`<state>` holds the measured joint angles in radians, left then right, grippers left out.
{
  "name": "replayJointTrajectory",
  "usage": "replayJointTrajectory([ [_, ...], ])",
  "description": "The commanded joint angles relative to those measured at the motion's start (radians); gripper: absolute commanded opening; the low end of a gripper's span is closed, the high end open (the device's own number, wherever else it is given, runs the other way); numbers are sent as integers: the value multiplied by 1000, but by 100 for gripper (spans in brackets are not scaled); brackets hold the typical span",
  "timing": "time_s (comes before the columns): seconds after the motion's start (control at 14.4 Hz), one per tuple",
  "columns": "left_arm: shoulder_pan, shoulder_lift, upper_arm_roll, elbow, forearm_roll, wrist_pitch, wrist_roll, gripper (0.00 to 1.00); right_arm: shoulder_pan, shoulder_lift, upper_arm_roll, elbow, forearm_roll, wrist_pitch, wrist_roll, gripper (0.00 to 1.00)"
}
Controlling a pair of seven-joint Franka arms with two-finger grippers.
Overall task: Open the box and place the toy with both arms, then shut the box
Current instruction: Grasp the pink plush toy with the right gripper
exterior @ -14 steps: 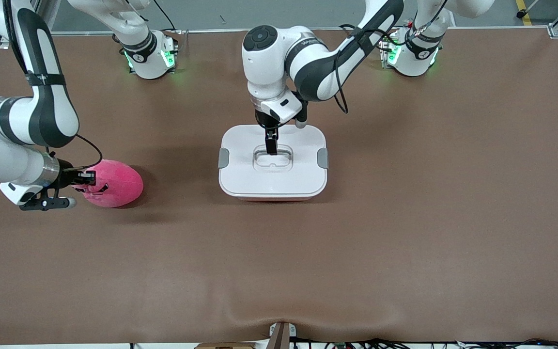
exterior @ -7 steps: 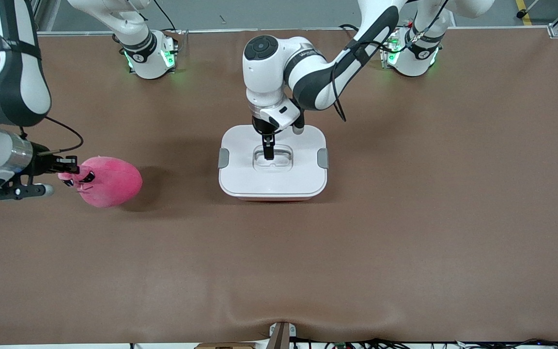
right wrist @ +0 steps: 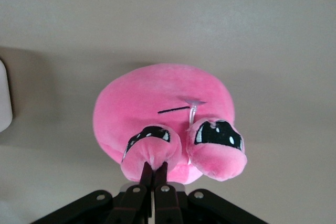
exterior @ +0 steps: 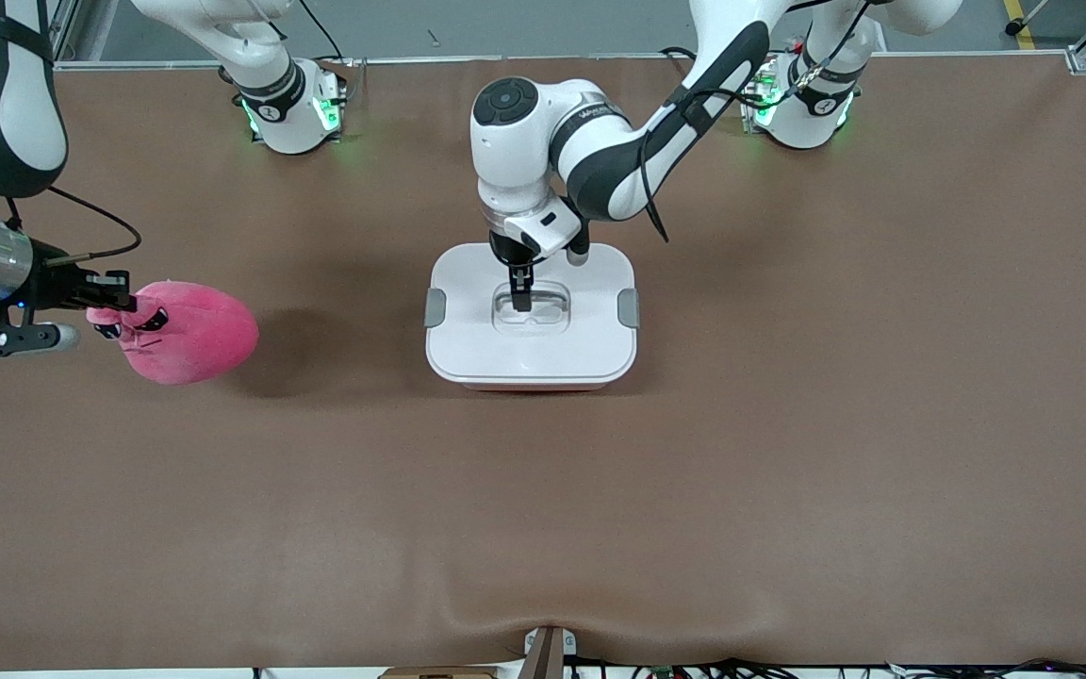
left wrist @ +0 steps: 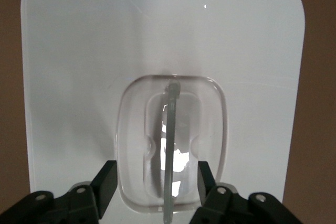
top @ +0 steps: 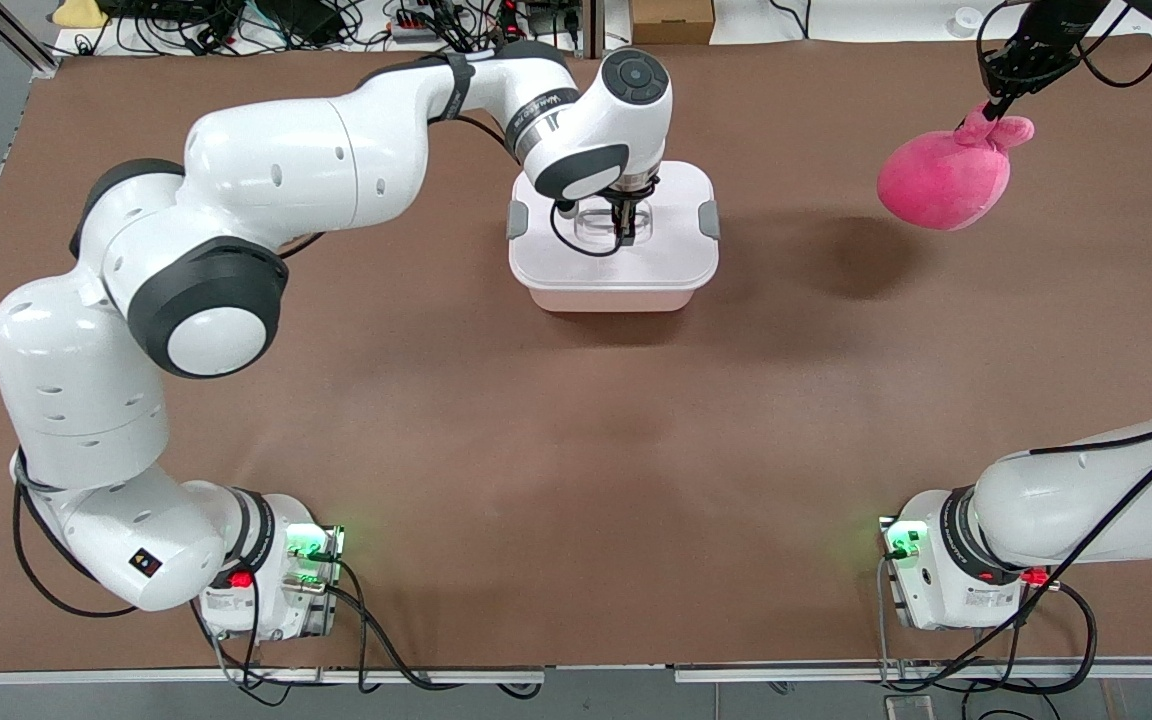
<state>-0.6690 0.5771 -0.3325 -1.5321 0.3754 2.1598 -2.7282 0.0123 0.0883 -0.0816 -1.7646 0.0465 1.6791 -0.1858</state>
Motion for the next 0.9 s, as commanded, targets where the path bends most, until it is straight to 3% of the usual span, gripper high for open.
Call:
replayJointTrajectory([
  [0.0,-15,20,6,23,45,9,-84,51,-15,-31,11,-6,15,-16,-38,0],
  [0.35,-14,17,6,23,54,9,-80,20,-8,-28,13,-1,68,-36,-47,0],
  [0.69,-9,10,7,23,57,9,-68,0,-3,-30,14,1,93,-36,-49,0],
  [0.83,-7,7,6,23,59,9,-50,0,12,-30,14,4,92,-41,-49,0],
])
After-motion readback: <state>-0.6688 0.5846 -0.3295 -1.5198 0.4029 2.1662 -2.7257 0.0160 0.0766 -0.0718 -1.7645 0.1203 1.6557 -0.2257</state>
